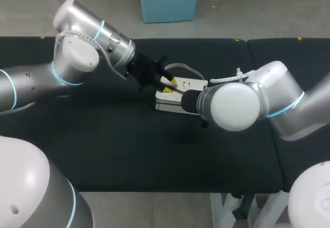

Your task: Pick up the bag, open it, inspect its contents, close it, and place it on the opposite side

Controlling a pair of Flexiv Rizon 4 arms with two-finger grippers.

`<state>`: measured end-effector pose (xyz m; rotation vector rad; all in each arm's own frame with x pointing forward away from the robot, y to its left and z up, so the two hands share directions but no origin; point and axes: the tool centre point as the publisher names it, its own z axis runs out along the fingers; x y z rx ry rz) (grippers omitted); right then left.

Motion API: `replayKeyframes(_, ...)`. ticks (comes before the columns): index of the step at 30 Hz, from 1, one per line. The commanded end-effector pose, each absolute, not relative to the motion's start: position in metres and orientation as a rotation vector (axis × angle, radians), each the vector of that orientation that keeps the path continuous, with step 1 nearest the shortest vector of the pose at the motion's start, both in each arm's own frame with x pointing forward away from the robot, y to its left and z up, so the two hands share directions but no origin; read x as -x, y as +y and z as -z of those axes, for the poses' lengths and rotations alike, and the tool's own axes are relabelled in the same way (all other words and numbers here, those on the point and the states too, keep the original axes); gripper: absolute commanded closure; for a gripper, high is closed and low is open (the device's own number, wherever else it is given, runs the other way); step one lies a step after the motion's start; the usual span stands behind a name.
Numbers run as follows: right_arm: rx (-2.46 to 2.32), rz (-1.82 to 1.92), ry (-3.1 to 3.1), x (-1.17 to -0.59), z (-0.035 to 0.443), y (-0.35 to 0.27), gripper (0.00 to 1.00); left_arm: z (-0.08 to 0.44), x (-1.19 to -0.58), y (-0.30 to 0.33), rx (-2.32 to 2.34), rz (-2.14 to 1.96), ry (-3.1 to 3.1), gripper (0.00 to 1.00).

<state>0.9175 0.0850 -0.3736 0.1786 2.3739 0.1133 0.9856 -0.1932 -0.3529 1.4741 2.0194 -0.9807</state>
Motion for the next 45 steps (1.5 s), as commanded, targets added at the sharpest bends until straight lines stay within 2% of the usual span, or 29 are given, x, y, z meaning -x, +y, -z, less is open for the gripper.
replayKeyframes(1,-0.173,-0.128,2.362,-0.916,0.378,0.083,1.00,0.354,-0.983,-0.195,-1.419,0.950,2.033,1.00)
replayKeyframes(23,-0.173,-0.128,2.362,-0.916,0.378,0.083,1.00,0.326,-1.044,-0.190,-1.083,1.259,2.343,1.00)
replayKeyframes(39,-0.173,-0.128,2.362,-0.916,0.378,0.083,1.00,0.322,-1.048,-0.195,-1.064,1.182,2.377,1.00)
replayKeyframes(40,-0.173,-0.128,2.362,-0.916,0.378,0.083,1.00,0.321,-1.046,-0.195,-1.073,1.167,2.367,0.92)
replayKeyframes(41,-0.173,-0.128,2.362,-0.916,0.378,0.083,1.00,0.321,-1.043,-0.195,-1.075,1.143,2.351,0.74)
replayKeyframes(43,-0.173,-0.128,2.362,-0.916,0.378,0.083,1.00,0.322,-1.037,-0.193,-1.064,1.067,2.312,0.47)
replayKeyframes(44,-0.173,-0.128,2.362,-0.916,0.378,0.083,1.00,0.323,-1.035,-0.191,-1.056,1.057,2.302,0.24)
replayKeyframes(45,-0.173,-0.128,2.362,-0.916,0.378,0.083,1.00,0.323,-1.032,-0.189,-1.052,1.051,2.292,0.21)
